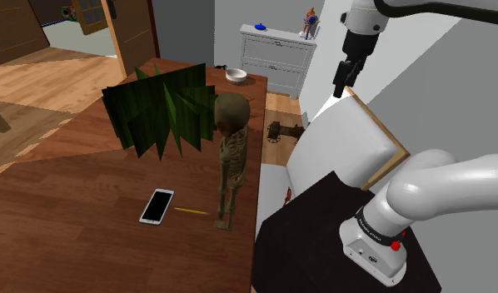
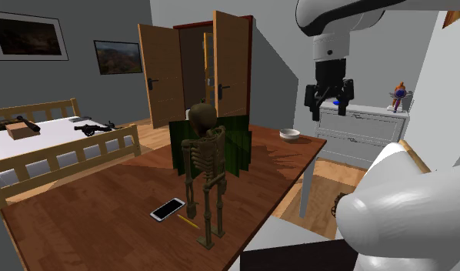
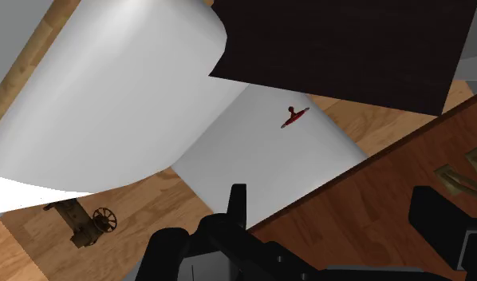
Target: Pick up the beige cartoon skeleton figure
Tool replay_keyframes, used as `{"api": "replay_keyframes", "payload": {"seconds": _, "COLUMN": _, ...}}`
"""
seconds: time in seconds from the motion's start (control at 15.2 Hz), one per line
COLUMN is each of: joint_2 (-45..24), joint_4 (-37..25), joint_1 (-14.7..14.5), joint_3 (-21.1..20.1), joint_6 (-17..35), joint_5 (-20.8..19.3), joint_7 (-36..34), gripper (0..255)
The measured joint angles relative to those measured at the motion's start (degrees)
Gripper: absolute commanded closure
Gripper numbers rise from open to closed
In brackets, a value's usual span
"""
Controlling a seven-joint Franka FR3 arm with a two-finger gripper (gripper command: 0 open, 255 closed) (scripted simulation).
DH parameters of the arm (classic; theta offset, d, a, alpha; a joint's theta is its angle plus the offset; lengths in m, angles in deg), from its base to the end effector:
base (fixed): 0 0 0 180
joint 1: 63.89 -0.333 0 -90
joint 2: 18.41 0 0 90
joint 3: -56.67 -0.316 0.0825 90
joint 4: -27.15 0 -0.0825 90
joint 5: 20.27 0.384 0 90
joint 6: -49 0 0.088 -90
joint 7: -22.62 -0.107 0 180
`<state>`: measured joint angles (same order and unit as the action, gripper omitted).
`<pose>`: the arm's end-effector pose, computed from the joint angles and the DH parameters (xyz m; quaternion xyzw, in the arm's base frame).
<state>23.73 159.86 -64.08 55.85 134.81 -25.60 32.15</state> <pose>0.3129 -0.0037 0.5880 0.9939 0.0882 -0.0453 0.0480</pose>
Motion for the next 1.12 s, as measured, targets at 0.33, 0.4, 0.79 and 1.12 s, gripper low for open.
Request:
{"api": "replay_keyframes", "payload": {"seconds": 0.33, "joint_2": -1.66, "joint_4": -0.19, "joint_1": -0.44, "joint_3": -3.35, "joint_6": 1.01, "joint_5": 3.95, "joint_7": -6.41, "gripper": 0}}
{"api": "replay_keyframes", "payload": {"seconds": 0.4, "joint_2": -2.26, "joint_4": -0.36, "joint_1": -0.56, "joint_3": -4.37, "joint_6": 1.37, "joint_5": 5.17, "joint_7": -8.46, "gripper": 0}}
{"api": "replay_keyframes", "payload": {"seconds": 0.79, "joint_2": -7.25, "joint_4": -2.47, "joint_1": -1.28, "joint_3": -10.80, "joint_6": 4.55, "joint_5": 12.23, "joint_7": -21.10, "gripper": 0}}
{"api": "replay_keyframes", "payload": {"seconds": 1.12, "joint_2": -13.10, "joint_4": -6.18, "joint_1": -1.57, "joint_3": -16.13, "joint_6": 7.87, "joint_5": 16.89, "joint_7": -31.68, "gripper": 0}}
